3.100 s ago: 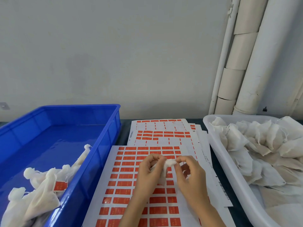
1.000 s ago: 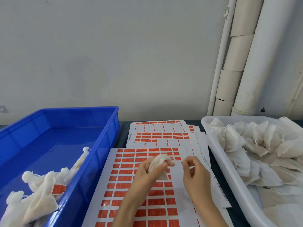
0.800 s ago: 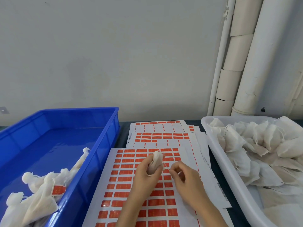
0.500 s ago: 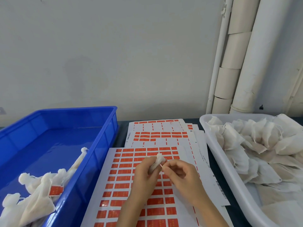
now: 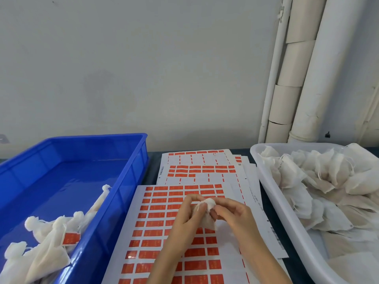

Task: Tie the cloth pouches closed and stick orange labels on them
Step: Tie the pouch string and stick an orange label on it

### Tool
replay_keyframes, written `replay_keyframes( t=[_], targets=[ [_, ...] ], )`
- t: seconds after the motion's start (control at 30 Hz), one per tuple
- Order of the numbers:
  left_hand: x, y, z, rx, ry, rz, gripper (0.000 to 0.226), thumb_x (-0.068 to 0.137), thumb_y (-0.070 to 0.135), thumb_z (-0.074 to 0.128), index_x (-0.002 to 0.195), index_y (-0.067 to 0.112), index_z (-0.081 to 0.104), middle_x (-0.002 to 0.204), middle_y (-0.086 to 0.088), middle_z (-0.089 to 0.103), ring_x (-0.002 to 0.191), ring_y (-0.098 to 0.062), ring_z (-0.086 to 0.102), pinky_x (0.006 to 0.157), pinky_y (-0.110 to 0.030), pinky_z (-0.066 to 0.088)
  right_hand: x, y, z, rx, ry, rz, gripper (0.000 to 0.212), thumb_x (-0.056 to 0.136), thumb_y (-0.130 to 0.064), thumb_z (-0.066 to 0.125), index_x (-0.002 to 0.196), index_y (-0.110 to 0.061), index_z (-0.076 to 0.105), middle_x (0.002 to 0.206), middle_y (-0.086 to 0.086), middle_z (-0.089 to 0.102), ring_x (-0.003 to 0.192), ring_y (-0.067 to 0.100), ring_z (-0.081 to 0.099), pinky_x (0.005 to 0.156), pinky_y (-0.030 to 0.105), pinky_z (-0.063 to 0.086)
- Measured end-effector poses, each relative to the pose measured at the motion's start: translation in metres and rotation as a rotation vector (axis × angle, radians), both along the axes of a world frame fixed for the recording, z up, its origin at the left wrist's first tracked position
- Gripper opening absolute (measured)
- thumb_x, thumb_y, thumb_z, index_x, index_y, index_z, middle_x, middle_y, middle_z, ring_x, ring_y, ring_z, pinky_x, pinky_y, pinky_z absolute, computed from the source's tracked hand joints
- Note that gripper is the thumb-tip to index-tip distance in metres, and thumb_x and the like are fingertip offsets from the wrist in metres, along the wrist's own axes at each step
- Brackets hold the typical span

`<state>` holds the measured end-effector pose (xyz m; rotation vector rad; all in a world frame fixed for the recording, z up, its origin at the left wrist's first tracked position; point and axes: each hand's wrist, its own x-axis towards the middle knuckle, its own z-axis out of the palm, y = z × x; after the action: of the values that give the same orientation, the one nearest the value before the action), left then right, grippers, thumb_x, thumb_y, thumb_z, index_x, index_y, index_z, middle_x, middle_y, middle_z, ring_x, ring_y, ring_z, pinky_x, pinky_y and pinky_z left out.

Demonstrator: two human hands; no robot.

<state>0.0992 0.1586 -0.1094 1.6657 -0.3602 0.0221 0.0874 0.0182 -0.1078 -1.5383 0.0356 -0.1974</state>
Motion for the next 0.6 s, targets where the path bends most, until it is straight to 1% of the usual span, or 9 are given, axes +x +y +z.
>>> replay_keyframes(
  t=[0.07,0.17,0.23,0.3,0.37,0.43,0.5,0.6],
  targets=[
    [0.000,0.000,-0.001,-0.010,-0.027,0.035,0.029,0.085,0.045,0.051,0.104,0.024,0.055,0.091,0.015,0.067,0.090,-0.004,0.064,0.072,-0.011,0.049,-0.001,-0.002,0.000,-0.002,-0.010,0.006,0.018,0.084,-0.013,0.070,0.093,-0.028,0.074,0.089,-0.015,0.074,0.087,0.002,0.069,0.066,0.010,0.051],
    [0.000,-0.002,-0.003,-0.033,-0.037,0.046,0.027,0.085,0.043,0.053,0.099,0.021,0.056,0.087,0.014,0.068,0.086,-0.006,0.065,0.070,-0.012,0.050,-0.002,-0.002,-0.001,-0.013,-0.036,0.001,0.021,0.082,-0.015,0.073,0.099,-0.027,0.072,0.093,-0.016,0.073,0.090,0.001,0.068,0.068,0.012,0.053],
    [0.002,-0.003,-0.003,-0.063,-0.042,0.053,0.027,0.083,0.039,0.056,0.094,0.015,0.059,0.083,0.010,0.069,0.080,-0.008,0.067,0.067,-0.013,0.051,-0.001,-0.001,-0.002,-0.018,-0.055,-0.025,0.018,0.081,-0.016,0.074,0.096,-0.025,0.070,0.089,-0.014,0.073,0.087,0.002,0.068,0.066,0.012,0.053],
    [0.004,-0.003,-0.004,-0.094,-0.033,0.079,0.026,0.082,0.036,0.060,0.089,0.011,0.063,0.078,0.006,0.069,0.075,-0.010,0.068,0.065,-0.015,0.051,0.001,-0.002,-0.003,-0.017,-0.064,-0.070,0.013,0.081,-0.016,0.074,0.091,-0.019,0.066,0.084,-0.006,0.073,0.080,0.005,0.069,0.065,0.012,0.052],
    [0.008,-0.002,-0.006,-0.102,-0.001,0.146,0.018,0.083,0.033,0.063,0.085,0.015,0.067,0.076,0.008,0.068,0.078,-0.008,0.066,0.064,-0.015,0.052,0.002,-0.004,-0.003,-0.017,-0.078,-0.076,0.011,0.083,-0.017,0.072,0.088,-0.016,0.062,0.081,-0.002,0.072,0.076,0.007,0.069,0.063,0.010,0.051],
    [0.010,-0.001,-0.009,-0.110,0.042,0.184,0.011,0.087,0.027,0.063,0.085,0.018,0.069,0.077,0.011,0.067,0.079,-0.005,0.063,0.065,-0.016,0.053,0.002,-0.005,-0.004,-0.069,-0.124,-0.070,0.010,0.083,-0.015,0.072,0.085,-0.018,0.062,0.079,-0.005,0.071,0.075,0.008,0.069,0.065,0.011,0.051],
    [0.011,-0.002,-0.010,-0.107,0.068,0.197,0.015,0.089,0.028,0.060,0.084,0.017,0.069,0.076,0.009,0.067,0.076,-0.006,0.063,0.066,-0.018,0.053,0.002,-0.005,-0.005,-0.148,-0.183,-0.070,0.013,0.082,-0.011,0.073,0.082,-0.021,0.064,0.080,-0.010,0.070,0.077,0.009,0.068,0.068,0.013,0.053],
    [0.009,-0.001,-0.009,-0.141,0.077,0.204,0.022,0.088,0.032,0.058,0.082,0.015,0.070,0.074,0.001,0.066,0.071,-0.011,0.061,0.065,-0.020,0.051,0.000,-0.004,-0.007,-0.256,-0.262,-0.076,0.018,0.081,-0.009,0.073,0.079,-0.025,0.065,0.083,-0.016,0.070,0.083,0.007,0.067,0.073,0.012,0.052]
  ],
)
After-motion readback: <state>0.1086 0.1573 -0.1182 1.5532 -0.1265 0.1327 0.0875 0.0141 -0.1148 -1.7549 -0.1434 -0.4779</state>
